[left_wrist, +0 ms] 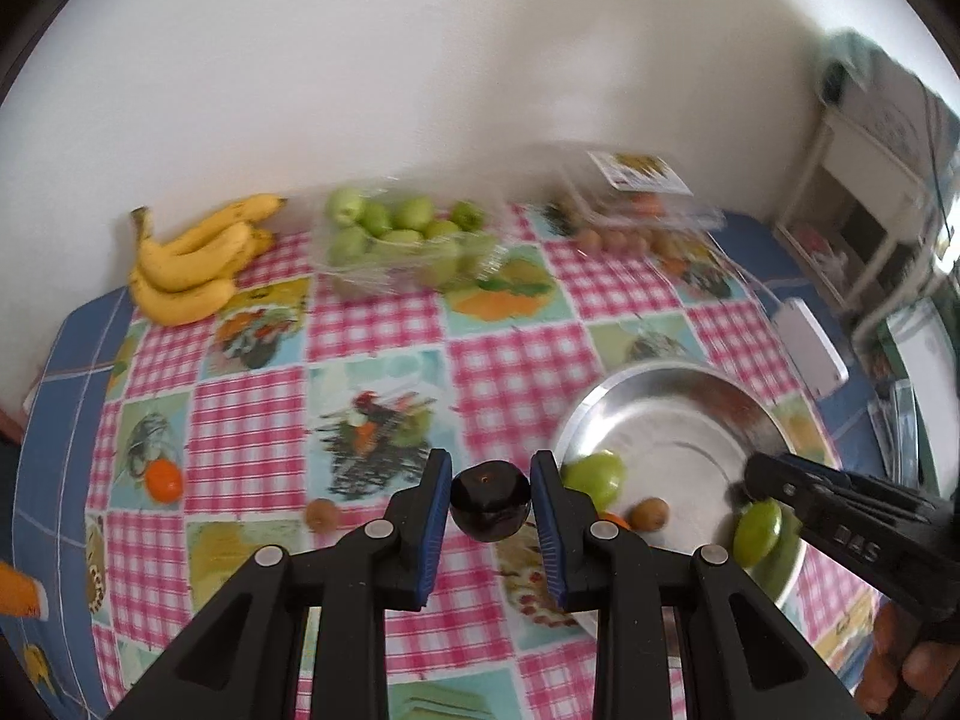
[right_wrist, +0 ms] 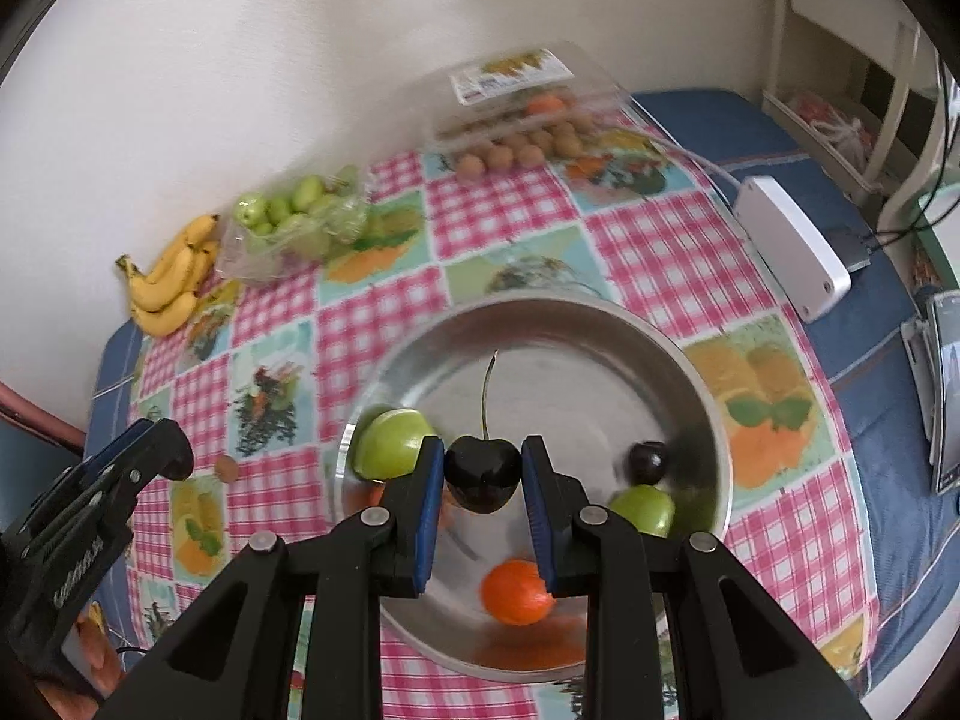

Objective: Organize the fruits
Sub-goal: 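Carry the dark plum and dark cherry over the steel bowl with both tools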

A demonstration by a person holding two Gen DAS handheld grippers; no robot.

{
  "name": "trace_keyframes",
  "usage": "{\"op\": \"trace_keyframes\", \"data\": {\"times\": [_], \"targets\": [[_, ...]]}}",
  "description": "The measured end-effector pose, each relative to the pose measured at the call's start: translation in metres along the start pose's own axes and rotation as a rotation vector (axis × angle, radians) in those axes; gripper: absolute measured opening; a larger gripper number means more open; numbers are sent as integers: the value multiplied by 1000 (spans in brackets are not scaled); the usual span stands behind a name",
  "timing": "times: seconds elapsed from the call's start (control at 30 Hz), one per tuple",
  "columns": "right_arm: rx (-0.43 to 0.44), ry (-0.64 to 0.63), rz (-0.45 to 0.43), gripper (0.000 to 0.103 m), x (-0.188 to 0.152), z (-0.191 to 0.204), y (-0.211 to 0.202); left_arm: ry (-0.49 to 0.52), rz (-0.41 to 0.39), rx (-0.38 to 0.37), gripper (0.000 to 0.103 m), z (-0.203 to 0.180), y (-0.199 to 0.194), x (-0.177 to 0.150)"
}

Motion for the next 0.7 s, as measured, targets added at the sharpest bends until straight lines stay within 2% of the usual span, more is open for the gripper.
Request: {"op": "trace_keyframes", "data": {"times": [0.3, 0.7], "targets": [[-21, 45, 83, 28, -13, -23, 26, 126, 106, -50, 29, -56, 28, -30], [-21, 67, 144, 28, -20, -34, 41, 221, 192, -21, 29, -82, 56, -59]]}}
Point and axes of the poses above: each gripper's, at about its wrist camera, not at the fingertips, and y roughly the way its jaws point, z to its left, x to its top, the point moved 4 cm from there along y, roughly the way its jaws point, and after that the axes turned 9 degrees about -y, right-handed, at the moved point
